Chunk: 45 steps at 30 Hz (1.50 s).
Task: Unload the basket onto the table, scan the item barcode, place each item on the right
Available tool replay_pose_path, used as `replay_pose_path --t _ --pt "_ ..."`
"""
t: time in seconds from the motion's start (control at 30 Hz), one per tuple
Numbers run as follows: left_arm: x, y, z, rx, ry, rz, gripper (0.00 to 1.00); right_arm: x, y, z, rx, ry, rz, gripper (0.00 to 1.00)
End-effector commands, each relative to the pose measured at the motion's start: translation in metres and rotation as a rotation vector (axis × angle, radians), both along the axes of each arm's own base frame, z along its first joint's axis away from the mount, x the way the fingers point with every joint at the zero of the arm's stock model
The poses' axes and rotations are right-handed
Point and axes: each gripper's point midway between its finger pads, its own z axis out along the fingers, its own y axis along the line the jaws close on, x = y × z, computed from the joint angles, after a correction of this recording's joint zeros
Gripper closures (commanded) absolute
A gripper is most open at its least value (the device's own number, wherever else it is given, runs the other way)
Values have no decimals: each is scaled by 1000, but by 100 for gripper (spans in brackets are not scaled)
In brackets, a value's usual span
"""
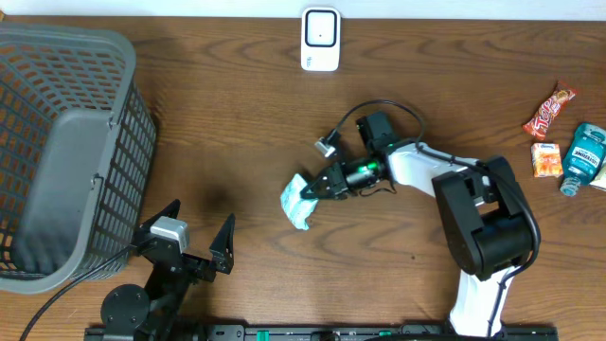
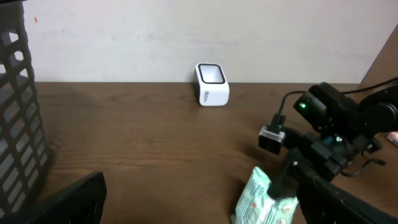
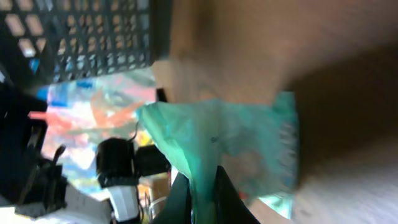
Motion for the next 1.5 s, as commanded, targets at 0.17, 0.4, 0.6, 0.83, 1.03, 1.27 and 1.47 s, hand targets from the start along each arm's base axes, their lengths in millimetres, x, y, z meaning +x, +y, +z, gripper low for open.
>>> replay_pose_path --t 0.17,0.4,0.6,0.83,1.03,1.27,1.47 --pt "-1 -3 1 -14 1 -15 2 50 -93 -53 -306 -112 -199 97" --pt "-1 -3 1 -14 1 -15 2 73 -138 -59 -564 -162 -272 12" --pt "-1 -3 1 -14 1 -15 2 83 -145 19 -600 -112 -383 1" --pt "-1 -3 1 -14 1 -15 2 35 -126 15 -724 513 -766 1" --pt "-1 -3 1 -14 1 -15 2 2 -100 -41 -846 582 -929 8" --pt "-1 -3 1 -14 1 -15 2 18 -75 -51 -800 354 -958 11" --pt "-1 -3 1 -14 1 -15 2 16 -88 -61 -859 333 -1026 55"
